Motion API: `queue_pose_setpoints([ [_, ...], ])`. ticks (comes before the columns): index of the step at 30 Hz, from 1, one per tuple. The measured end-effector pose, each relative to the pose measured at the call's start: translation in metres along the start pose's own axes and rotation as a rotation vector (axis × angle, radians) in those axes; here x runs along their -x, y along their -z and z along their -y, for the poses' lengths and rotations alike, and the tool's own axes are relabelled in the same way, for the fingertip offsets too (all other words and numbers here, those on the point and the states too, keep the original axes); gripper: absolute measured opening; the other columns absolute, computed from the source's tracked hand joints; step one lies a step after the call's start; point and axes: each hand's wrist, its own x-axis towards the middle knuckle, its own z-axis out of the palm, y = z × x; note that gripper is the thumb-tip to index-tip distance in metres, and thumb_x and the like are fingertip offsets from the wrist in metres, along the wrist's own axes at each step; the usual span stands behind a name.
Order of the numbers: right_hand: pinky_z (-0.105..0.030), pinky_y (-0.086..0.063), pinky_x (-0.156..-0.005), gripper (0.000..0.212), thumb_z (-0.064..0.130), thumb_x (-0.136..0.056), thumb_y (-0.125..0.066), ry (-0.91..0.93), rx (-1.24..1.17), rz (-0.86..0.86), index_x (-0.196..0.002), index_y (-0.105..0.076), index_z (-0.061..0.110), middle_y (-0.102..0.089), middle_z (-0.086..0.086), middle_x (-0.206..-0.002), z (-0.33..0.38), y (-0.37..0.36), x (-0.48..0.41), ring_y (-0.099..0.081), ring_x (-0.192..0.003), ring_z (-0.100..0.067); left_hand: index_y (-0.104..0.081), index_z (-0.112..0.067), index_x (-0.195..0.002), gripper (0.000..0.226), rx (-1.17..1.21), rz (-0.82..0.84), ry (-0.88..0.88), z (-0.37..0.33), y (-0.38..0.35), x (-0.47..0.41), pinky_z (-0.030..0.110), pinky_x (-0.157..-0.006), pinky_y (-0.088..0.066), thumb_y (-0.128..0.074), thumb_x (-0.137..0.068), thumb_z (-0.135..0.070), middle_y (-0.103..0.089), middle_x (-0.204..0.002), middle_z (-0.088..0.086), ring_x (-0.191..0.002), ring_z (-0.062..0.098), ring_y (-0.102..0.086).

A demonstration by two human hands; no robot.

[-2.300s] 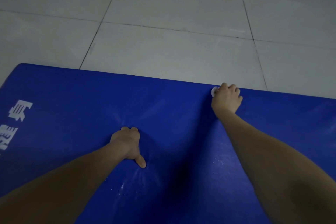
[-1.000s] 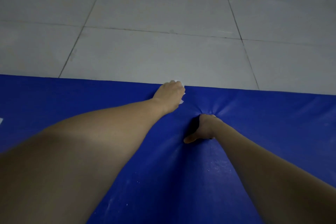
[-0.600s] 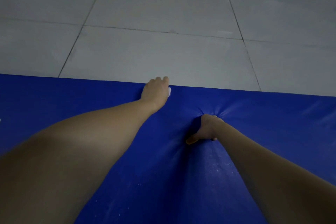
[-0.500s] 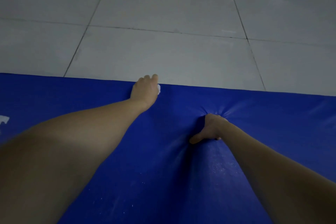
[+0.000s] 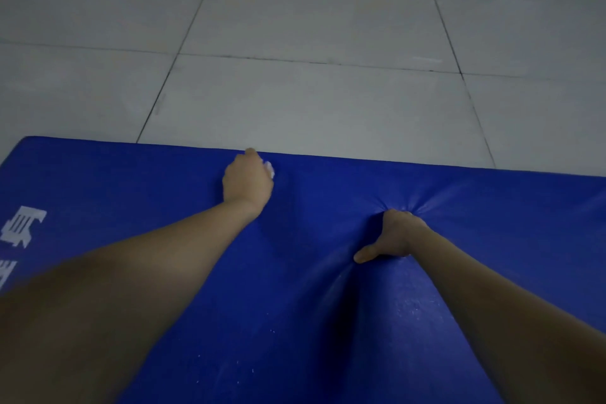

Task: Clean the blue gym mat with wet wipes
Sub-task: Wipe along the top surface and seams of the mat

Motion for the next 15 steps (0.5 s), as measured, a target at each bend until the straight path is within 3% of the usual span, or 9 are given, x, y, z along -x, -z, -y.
queue_pose_setpoints([
  [5, -0.041, -0.053, -0.09, 0.101, 0.084, -0.035, -0.078, 0.011, -0.006, -0.012, -0.105, -0.042, 0.02, -0.053, 0.0, -0.102, 0.0, 0.001, 0.002, -0.055, -0.099, -0.023, -0.057, -0.004, -0.104, 0.024, 0.048, 0.158, -0.144, -0.067, -0.031, 0.03, 0.044, -0.075, -0.054, -0.054, -0.1, -0.027, -0.062, -0.105, 0.012, -0.091, 0.03, -0.062],
  [7, -0.037, -0.053, -0.079, 0.099, 0.085, -0.03, -0.075, 0.017, -0.003, -0.01, -0.099, -0.047, 0.019, -0.054, 0.001, -0.088, 0.001, 0.002, 0.002, -0.058, -0.09, -0.022, -0.056, -0.005, -0.106, 0.024, -0.023, 0.229, -0.285, -0.091, -0.046, 0.045, 0.043, -0.077, -0.051, -0.056, -0.099, -0.027, -0.061, -0.107, 0.013, -0.095, 0.031, -0.061],
  [10, -0.033, -0.048, -0.069, 0.096, 0.085, -0.031, -0.076, 0.021, 0.004, -0.02, -0.097, -0.053, 0.019, -0.056, 0.002, -0.086, 0.002, 0.002, 0.001, -0.058, -0.084, -0.019, -0.054, -0.009, -0.111, 0.016, -0.218, 0.266, -0.541, -0.103, -0.059, 0.054, 0.037, -0.074, -0.047, -0.05, -0.103, -0.022, -0.054, -0.101, 0.008, -0.092, 0.026, -0.058],
  [12, -0.033, -0.05, -0.07, 0.099, 0.085, -0.027, -0.074, 0.013, -0.01, -0.025, -0.097, -0.053, 0.019, -0.057, 0.002, -0.085, 0.002, 0.002, 0.001, -0.058, -0.084, -0.019, -0.054, -0.01, -0.106, 0.011, -0.311, 0.261, -0.627, -0.094, -0.055, 0.047, 0.035, -0.071, -0.042, -0.046, -0.103, -0.017, -0.046, -0.092, 0.004, -0.083, 0.023, -0.052],
  [15, -0.038, -0.053, -0.082, 0.111, 0.088, -0.023, -0.071, 0.017, -0.028, -0.024, -0.106, -0.054, 0.015, -0.057, 0.001, -0.093, 0.0, 0.001, 0.001, -0.058, -0.091, -0.021, -0.056, -0.01, -0.103, 0.016, -0.299, 0.203, -0.554, -0.065, -0.038, 0.035, 0.033, -0.071, -0.033, -0.047, -0.102, -0.023, -0.051, -0.098, 0.007, -0.084, 0.023, -0.049],
])
